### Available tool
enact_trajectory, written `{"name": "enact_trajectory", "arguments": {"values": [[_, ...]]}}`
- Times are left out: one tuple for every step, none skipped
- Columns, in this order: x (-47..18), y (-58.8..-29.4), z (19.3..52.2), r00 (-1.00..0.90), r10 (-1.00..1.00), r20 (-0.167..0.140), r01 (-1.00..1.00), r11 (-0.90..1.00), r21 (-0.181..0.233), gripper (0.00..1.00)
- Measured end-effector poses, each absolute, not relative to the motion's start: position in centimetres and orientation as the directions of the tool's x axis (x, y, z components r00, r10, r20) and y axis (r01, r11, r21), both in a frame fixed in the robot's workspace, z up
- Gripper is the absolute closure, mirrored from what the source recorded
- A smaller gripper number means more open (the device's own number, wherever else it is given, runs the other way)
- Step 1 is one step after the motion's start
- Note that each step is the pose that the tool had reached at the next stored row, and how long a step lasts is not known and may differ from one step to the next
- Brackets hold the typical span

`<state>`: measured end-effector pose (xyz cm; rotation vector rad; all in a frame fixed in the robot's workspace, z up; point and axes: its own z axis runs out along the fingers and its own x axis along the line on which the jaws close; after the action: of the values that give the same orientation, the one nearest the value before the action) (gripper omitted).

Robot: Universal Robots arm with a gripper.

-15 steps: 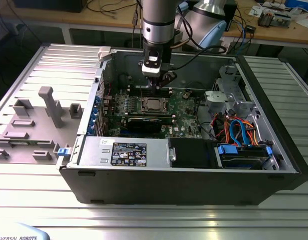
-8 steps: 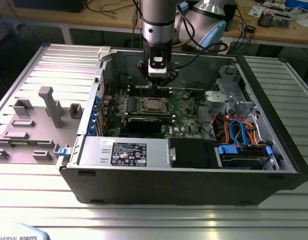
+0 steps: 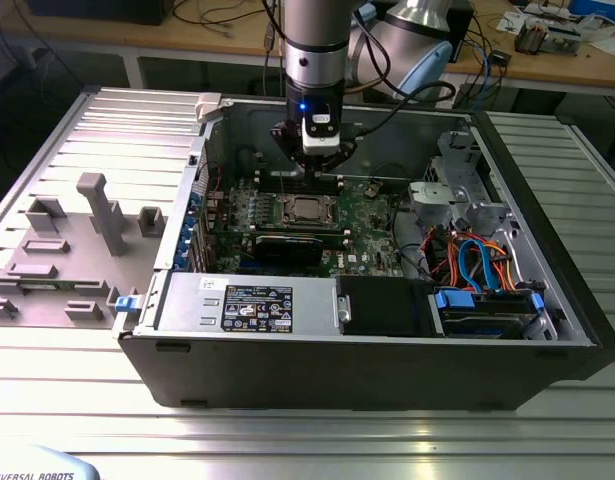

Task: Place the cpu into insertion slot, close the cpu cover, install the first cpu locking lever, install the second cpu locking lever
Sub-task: 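Install the first cpu locking lever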

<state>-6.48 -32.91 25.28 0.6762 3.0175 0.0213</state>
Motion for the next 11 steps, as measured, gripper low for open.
{"name": "enact_trajectory", "arguments": {"values": [[-6.48,-32.91,25.28,-0.903,0.427,-0.045,0.426,0.904,0.024,0.89],[-6.48,-32.91,25.28,-0.903,0.427,-0.045,0.426,0.904,0.024,0.89],[-6.48,-32.91,25.28,-0.903,0.427,-0.045,0.426,0.904,0.024,0.89],[-6.48,-32.91,25.28,-0.903,0.427,-0.045,0.426,0.904,0.024,0.89],[-6.48,-32.91,25.28,-0.903,0.427,-0.045,0.426,0.904,0.024,0.89],[-6.48,-32.91,25.28,-0.904,0.426,-0.045,0.425,0.905,0.024,0.89],[-6.48,-32.91,25.28,-0.904,0.424,-0.045,0.423,0.906,0.024,0.89],[-6.48,-32.90,25.27,-0.907,0.418,-0.045,0.418,0.908,0.024,0.89],[-6.48,-32.91,25.28,-0.912,0.407,-0.045,0.406,0.914,0.024,0.89],[-6.48,-32.91,25.28,-0.921,0.387,-0.045,0.387,0.922,0.024,0.89],[-6.48,-32.91,25.28,-0.928,0.370,-0.045,0.369,0.929,0.024,0.89]]}}
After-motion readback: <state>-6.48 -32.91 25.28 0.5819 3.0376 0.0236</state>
